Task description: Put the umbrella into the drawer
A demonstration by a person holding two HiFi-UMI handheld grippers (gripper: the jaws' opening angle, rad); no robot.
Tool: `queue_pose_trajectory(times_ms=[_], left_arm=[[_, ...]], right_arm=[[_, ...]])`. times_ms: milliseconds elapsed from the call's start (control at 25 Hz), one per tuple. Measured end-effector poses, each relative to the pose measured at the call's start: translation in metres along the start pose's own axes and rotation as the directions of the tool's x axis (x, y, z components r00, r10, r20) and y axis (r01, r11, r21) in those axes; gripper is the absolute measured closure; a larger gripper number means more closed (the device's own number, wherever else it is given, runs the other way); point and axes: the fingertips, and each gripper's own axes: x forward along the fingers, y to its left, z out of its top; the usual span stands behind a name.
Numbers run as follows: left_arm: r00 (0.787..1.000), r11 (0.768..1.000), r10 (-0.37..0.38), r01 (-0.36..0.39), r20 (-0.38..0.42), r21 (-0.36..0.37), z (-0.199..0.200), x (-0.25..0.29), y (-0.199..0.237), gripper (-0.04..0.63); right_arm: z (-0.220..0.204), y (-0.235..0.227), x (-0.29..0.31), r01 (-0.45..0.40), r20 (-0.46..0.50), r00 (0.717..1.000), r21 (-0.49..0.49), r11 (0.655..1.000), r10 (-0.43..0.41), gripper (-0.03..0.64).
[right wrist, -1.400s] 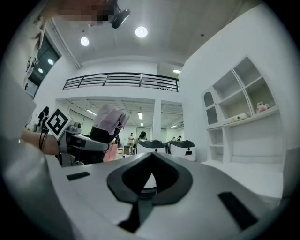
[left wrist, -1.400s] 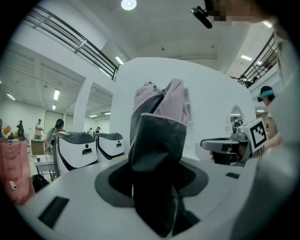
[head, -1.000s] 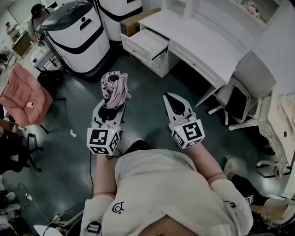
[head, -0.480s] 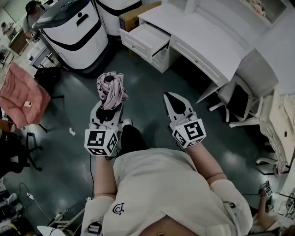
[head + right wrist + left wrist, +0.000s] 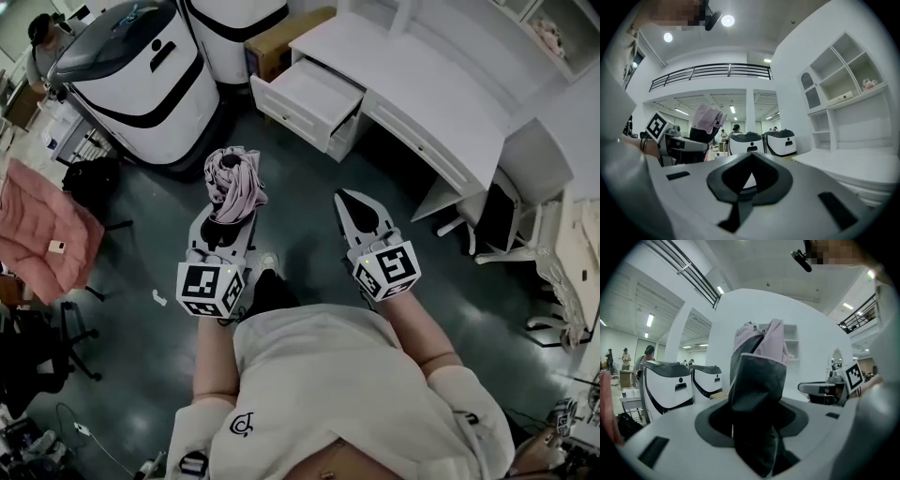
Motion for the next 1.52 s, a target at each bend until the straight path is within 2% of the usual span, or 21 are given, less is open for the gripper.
queue_pose_trajectory(times_ms=[320,560,800,920,1200,1320,1520], left_arm=[[0.995,0.995,-0.095,0.095,-0.01,0.019,0.029,0.066,0.13,0.374],[0.989,0.99,-0.142,0.141,-0.046,-0.005,0.027,0.106,0.183,0.374],[0.98,0.984,-0.181,0.179,-0.078,-0.024,0.016,0.159,0.194,0.374],[0.977,0.981,-0.193,0.193,-0.091,-0.011,0.017,0.19,0.197,0.374],[0.965,0.972,-0.232,0.236,-0.123,0.015,0.026,0.304,0.207,0.374],[0.95,0.959,-0.273,0.281,-0.149,0.03,0.03,0.363,0.202,0.374],[0.914,0.928,-0.341,0.365,-0.221,0.077,0.019,0.45,0.185,0.374]], right_arm=[[0.017,-0.004,0.131,0.119,0.011,0.993,-0.02,0.993,-0.118,0.612],[0.004,-0.012,0.182,0.175,-0.027,0.984,0.006,0.984,-0.175,0.612],[-0.008,-0.048,0.21,0.211,-0.055,0.976,0.009,0.978,-0.21,0.612],[-0.01,-0.075,0.227,0.221,-0.045,0.974,0.022,0.975,-0.22,0.612],[-0.012,-0.171,0.29,0.25,-0.027,0.968,0.045,0.967,-0.249,0.612],[-0.014,-0.221,0.314,0.279,-0.033,0.96,0.048,0.959,-0.277,0.612],[-0.027,-0.29,0.341,0.319,-0.073,0.946,0.034,0.947,-0.316,0.612]])
